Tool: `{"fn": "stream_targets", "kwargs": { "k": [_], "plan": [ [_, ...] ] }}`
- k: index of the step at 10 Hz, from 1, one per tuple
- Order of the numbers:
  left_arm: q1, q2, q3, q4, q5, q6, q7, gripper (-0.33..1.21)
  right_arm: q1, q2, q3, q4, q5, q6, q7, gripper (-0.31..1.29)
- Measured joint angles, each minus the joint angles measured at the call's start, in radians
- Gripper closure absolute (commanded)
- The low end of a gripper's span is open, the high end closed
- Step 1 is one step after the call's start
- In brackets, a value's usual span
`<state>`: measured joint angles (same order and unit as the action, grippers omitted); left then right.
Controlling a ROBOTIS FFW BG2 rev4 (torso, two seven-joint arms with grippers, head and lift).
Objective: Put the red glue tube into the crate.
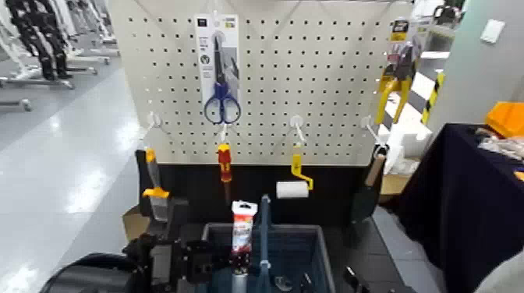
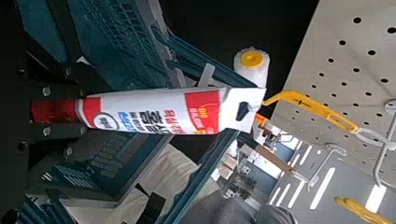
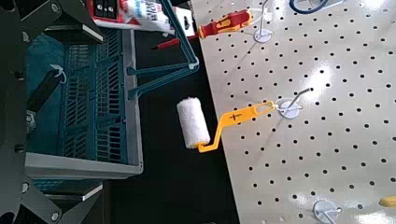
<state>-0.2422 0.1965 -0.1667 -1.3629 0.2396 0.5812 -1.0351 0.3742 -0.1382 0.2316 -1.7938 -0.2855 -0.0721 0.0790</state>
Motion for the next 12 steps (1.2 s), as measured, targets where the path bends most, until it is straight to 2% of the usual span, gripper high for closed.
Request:
{"fn": "stream_targets", "kwargs": {
  "k": [1, 5, 7, 9, 12],
  "plan": [
    [0.0, 0.0, 0.002, -0.004, 0.002, -0.006, 0.001, -0.17, 0.0, 0.0, 0.0, 0.0, 0.0, 0.0, 0.001, 0.2],
    [-0.002, 0.0, 0.015, -0.048, 0.023, -0.028, 0.011, -0.17, 0.0, -0.001, 0.0, 0.0, -0.002, 0.002, 0.002, 0.2],
    [0.024, -0.001, 0.051, -0.12, 0.017, -0.018, 0.031, -0.17, 0.0, -0.002, 0.0, 0.0, -0.002, 0.002, 0.002, 0.2],
    [0.077, -0.001, 0.097, -0.244, -0.003, 0.002, 0.084, -0.17, 0.0, -0.004, -0.001, -0.001, -0.001, 0.002, 0.002, 0.2],
    [0.179, -0.019, 0.158, -0.404, -0.041, -0.041, 0.245, -0.17, 0.0, -0.004, -0.003, -0.004, 0.012, 0.001, -0.003, 0.2]
  ]
}}
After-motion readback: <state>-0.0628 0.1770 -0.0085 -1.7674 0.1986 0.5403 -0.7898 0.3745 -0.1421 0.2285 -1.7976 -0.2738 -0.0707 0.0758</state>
